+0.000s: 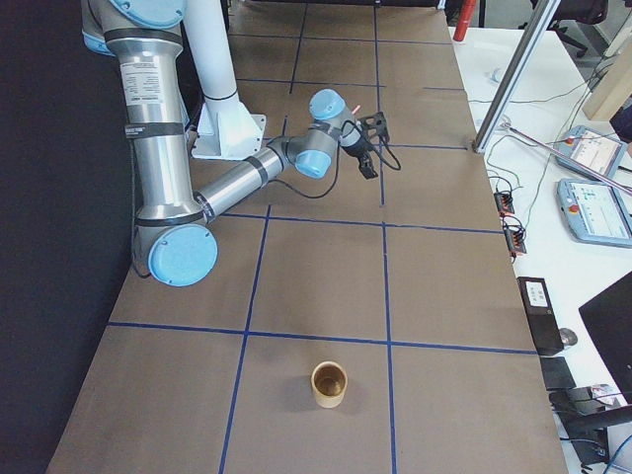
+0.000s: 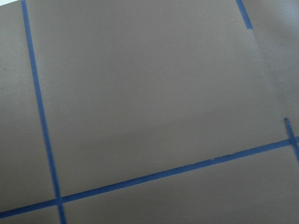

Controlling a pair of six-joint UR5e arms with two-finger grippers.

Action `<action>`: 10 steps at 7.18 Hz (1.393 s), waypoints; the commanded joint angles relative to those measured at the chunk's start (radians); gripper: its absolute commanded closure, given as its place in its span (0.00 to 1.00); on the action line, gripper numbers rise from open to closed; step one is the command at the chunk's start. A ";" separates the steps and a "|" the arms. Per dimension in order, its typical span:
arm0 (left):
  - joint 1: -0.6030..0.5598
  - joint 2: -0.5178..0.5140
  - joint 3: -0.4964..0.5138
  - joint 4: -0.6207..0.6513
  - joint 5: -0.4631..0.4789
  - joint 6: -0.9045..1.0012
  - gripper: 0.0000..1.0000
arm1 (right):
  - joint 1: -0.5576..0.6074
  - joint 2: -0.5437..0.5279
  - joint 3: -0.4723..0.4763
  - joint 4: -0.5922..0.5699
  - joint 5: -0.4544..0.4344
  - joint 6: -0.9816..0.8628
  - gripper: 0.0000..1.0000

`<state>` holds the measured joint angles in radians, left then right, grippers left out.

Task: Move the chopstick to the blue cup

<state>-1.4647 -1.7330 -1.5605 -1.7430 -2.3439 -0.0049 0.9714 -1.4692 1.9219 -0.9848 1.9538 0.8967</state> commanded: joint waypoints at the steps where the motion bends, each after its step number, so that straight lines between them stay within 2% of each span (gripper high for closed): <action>1: -0.109 -0.010 0.129 0.008 -0.023 0.199 0.00 | 0.378 -0.037 -0.235 -0.046 0.395 -0.377 0.00; 2: -0.137 -0.010 0.134 0.048 -0.026 0.253 0.00 | 0.474 -0.060 -0.329 -0.099 0.463 -0.586 0.00; 3: -0.138 -0.010 0.137 0.059 -0.026 0.264 0.00 | 0.527 -0.095 -0.345 -0.211 0.470 -0.798 0.00; 4: -0.137 -0.007 0.142 0.060 -0.025 0.264 0.00 | 0.565 -0.098 -0.345 -0.420 0.447 -1.041 0.00; 5: -0.131 -0.011 0.139 0.109 -0.026 0.264 0.00 | 0.620 -0.083 -0.347 -0.648 0.371 -1.325 0.00; 6: -0.131 -0.057 0.120 0.228 -0.025 0.258 0.00 | 0.641 -0.019 -0.350 -0.820 0.293 -1.478 0.00; 7: -0.131 -0.101 0.116 0.331 -0.023 0.260 0.00 | 0.648 -0.026 -0.354 -0.878 0.295 -1.501 0.00; 8: -0.129 -0.090 0.123 0.336 -0.025 0.264 0.00 | 0.648 -0.058 -0.360 -0.877 0.406 -1.487 0.00; 9: -0.129 -0.056 0.109 0.330 -0.026 0.264 0.00 | 0.647 -0.060 -0.365 -0.873 0.466 -1.458 0.00; 10: -0.129 -0.042 0.064 0.339 -0.023 0.264 0.00 | 0.647 -0.068 -0.376 -0.867 0.470 -1.469 0.00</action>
<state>-1.5942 -1.7945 -1.4598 -1.4142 -2.3686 0.2587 1.6178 -1.5276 1.5567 -1.8523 2.3903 -0.5710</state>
